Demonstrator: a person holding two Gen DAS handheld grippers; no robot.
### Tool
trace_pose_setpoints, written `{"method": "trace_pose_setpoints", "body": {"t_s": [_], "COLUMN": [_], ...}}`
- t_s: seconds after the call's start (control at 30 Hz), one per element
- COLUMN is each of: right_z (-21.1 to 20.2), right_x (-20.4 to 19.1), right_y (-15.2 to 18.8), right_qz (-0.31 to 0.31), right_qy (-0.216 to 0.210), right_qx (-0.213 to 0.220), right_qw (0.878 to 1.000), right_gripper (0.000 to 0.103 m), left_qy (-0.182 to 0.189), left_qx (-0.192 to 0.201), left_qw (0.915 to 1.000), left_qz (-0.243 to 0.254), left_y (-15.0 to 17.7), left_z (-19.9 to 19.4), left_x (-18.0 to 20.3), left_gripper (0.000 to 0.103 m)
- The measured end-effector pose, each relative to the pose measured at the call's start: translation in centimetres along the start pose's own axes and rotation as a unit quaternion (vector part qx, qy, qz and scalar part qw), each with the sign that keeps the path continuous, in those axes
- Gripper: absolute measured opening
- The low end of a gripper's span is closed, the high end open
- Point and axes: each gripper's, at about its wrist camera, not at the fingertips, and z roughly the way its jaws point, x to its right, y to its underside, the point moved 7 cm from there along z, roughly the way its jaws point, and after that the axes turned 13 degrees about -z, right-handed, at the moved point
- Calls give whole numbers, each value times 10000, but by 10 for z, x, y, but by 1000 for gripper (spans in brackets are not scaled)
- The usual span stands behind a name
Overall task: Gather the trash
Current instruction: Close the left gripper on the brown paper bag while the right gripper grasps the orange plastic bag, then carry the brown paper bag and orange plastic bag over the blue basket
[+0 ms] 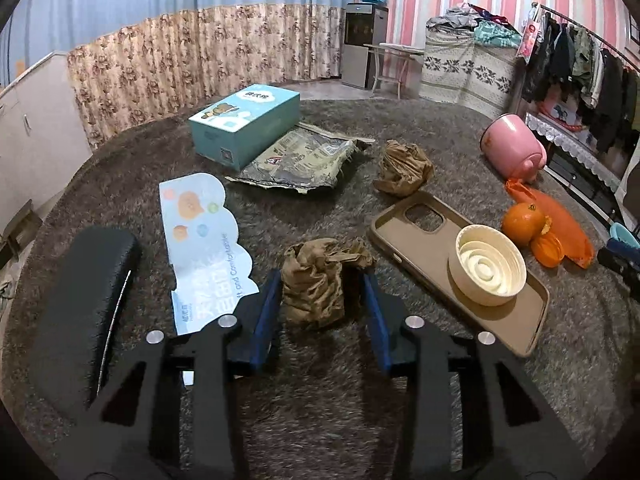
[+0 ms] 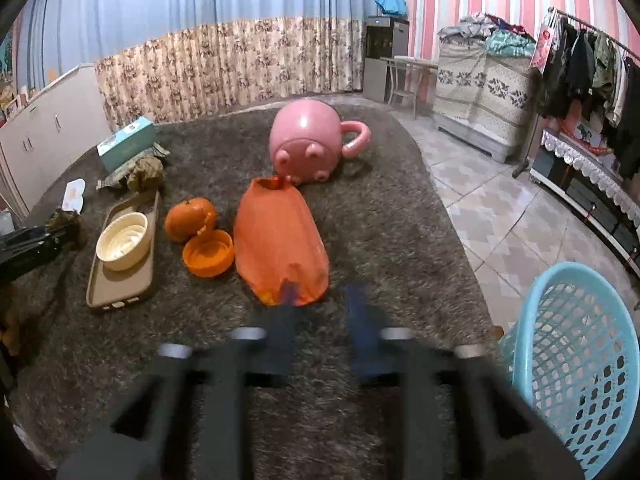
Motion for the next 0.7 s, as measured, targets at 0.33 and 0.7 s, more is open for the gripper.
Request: {"method": "trace_pose_setpoints", "body": {"t_s": [0.33, 0.7], "right_z": [40, -5], "right_x": [-14, 3], "right_y": [-5, -1], "right_qz": [188, 287], "right_qy": [-231, -83], "right_qx": [-307, 119], "right_qw": [9991, 9995], "right_gripper": [62, 19], "left_qy": [68, 284], "left_qx": [370, 603], "left_qw": [9993, 9977], "left_qz": [81, 109], "left_y": [-11, -19], "left_z": [-20, -44], "left_x": [2, 24], "left_gripper": [34, 34]}}
